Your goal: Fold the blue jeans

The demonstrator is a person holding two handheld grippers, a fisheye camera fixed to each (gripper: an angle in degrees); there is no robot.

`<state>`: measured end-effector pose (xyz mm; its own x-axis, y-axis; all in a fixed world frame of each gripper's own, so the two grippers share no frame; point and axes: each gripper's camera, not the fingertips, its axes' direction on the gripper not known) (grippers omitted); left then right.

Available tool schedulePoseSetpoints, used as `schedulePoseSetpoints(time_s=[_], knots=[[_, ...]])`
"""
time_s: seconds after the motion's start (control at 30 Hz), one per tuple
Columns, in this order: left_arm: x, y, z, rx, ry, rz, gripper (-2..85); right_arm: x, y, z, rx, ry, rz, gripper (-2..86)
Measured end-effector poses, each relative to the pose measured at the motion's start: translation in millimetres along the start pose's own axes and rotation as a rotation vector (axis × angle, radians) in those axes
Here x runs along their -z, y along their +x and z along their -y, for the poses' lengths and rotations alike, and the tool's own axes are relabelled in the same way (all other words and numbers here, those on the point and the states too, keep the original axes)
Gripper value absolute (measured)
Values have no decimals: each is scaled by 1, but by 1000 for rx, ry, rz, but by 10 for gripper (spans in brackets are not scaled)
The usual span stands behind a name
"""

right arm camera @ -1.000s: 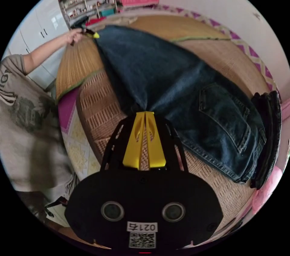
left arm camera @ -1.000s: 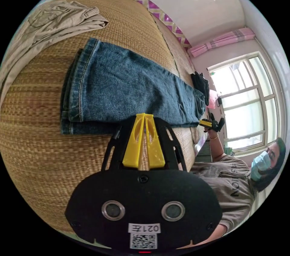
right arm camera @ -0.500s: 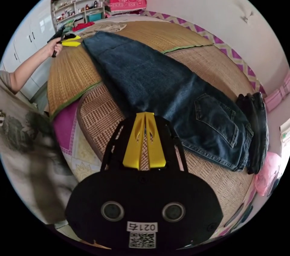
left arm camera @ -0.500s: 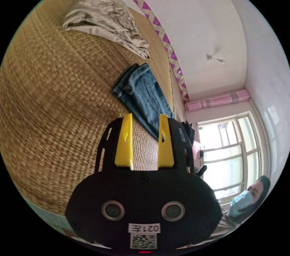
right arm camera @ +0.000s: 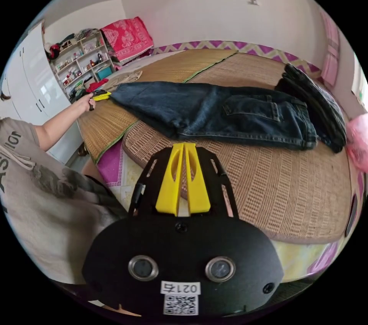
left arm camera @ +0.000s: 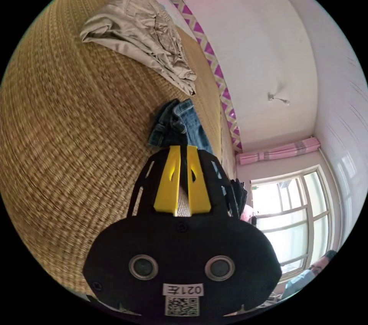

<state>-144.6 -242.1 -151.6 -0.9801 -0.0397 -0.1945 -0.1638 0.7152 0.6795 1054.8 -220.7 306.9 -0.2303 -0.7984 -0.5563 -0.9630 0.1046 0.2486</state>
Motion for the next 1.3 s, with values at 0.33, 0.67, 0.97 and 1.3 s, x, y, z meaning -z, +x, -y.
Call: schedulePoseSetpoints(time_s=[0.33, 0.67, 0.97, 1.3], knots=[[-7, 375, -114, -691, 34, -65, -8, 35, 52, -96, -100, -9, -167, -6], [-364, 592, -438, -1251, -459, 346, -3, 30, 49, -119, -33, -23, -277, -6], [-401, 593, -471, -1223, -456, 330, 28, 32, 60, -148, -13, -13, -309, -5], [-353, 575, -467, -1233, -548, -140, 57, 53, 147, -180, -301, 59, -100, 17]])
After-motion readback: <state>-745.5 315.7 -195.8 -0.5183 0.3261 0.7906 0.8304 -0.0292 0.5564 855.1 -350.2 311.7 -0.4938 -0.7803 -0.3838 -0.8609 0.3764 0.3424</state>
